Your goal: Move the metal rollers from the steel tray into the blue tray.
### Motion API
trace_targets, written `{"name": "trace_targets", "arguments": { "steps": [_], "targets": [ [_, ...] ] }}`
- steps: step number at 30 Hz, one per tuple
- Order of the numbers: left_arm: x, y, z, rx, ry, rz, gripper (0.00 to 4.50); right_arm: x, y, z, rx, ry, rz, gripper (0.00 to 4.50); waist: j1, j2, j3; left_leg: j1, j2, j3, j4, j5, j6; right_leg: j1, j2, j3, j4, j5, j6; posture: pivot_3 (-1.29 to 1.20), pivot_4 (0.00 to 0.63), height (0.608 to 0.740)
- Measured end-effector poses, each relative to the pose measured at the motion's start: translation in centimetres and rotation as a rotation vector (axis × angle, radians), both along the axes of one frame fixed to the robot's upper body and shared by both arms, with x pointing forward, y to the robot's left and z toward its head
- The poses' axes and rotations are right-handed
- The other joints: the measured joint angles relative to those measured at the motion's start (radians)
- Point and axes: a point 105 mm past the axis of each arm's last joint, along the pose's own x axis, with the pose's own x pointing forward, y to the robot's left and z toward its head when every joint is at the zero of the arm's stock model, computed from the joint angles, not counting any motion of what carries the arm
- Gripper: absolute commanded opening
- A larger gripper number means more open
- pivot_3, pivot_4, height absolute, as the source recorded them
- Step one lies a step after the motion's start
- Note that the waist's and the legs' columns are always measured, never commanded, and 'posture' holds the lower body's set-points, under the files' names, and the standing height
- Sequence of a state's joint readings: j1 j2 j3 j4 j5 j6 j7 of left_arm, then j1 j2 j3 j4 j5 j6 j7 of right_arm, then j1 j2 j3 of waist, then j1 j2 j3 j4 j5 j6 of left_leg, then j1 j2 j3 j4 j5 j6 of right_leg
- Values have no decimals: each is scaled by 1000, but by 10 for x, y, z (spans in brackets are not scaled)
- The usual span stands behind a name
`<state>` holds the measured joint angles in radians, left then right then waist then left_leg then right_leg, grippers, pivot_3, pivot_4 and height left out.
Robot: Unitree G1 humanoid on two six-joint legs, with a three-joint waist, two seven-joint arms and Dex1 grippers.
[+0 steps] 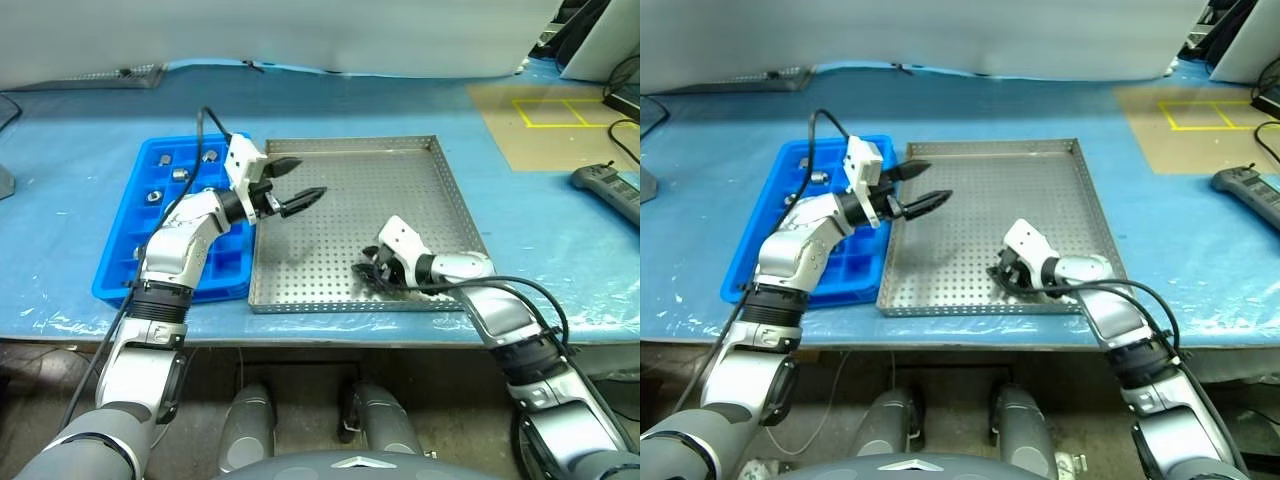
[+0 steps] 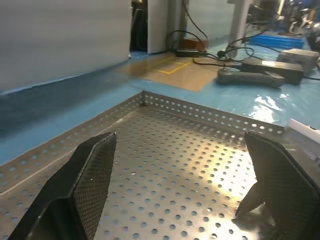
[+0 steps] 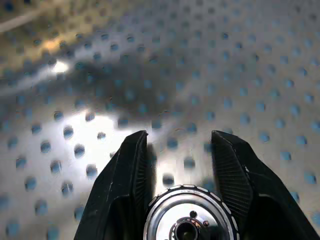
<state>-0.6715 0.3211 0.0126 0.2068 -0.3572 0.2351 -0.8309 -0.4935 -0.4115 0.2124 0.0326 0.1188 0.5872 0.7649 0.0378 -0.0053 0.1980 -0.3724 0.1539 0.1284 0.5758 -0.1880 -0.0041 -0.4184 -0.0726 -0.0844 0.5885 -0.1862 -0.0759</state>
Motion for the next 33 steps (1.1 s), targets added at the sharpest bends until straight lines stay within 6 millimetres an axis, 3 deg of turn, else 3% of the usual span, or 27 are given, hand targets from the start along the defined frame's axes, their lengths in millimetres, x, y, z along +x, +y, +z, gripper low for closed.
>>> {"name": "trace_targets", "arguments": {
  "steps": [2,5,8,10,12,15,19,23,27,33],
  "targets": [
    [4,12,1,-27,-9,89,4305,8,25,20,122,-17,38,1665,3,0,0,0,0,-1,-1,1,-1,-1,0,-1,1,1,-1,172,150,740],
    [12,51,15,-115,-50,322,4305,22,76,77,337,-86,149,1665,10,1,0,-6,2,-5,-1,4,-2,-8,0,-6,2,6,-11,297,150,740],
    [3,87,17,-114,-99,511,4305,11,123,107,402,-116,339,1665,33,1,0,-8,4,-5,-1,4,-1,-8,0,-9,1,4,-15,405,150,740],
    [-8,116,8,-92,-93,667,4305,-3,154,97,374,-80,473,1665,55,1,0,-10,4,-6,-1,1,1,-8,0,-12,0,2,-15,484,150,740],
    [-18,142,-5,-70,-57,813,4305,-13,175,72,303,-31,554,1665,86,1,0,-16,4,-8,0,-2,4,-12,-1,-15,0,2,-16,529,150,740],
    [-33,170,-17,-69,-20,950,4305,-25,189,50,235,4,635,1665,126,0,0,-27,4,-13,6,-2,5,-18,-2,-20,1,2,-16,561,150,740],
    [-48,186,-17,-81,-13,1035,4305,-25,189,36,167,-11,675,1665,182,1,0,-28,7,-14,10,-2,-1,-15,-2,-23,3,2,-16,553,150,740],
    [-48,185,-11,-100,-20,1034,4305,-18,182,30,106,-46,665,2896,215,5,3,-5,10,-9,3,1,-6,3,-2,-22,5,-3,-8,463,150,740],
    [-29,166,-4,-112,-21,955,4305,-5,164,28,101,-52,595,2896,233,9,6,6,12,-6,-8,4,-11,11,-2,-22,3,-3,-8,318,150,740],
    [8,121,-6,-128,17,773,4305,18,113,37,125,-80,412,2896,204,8,5,3,14,-4,-8,15,-14,12,-1,-22,3,-2,-7,134,150,740]
  ]
}}
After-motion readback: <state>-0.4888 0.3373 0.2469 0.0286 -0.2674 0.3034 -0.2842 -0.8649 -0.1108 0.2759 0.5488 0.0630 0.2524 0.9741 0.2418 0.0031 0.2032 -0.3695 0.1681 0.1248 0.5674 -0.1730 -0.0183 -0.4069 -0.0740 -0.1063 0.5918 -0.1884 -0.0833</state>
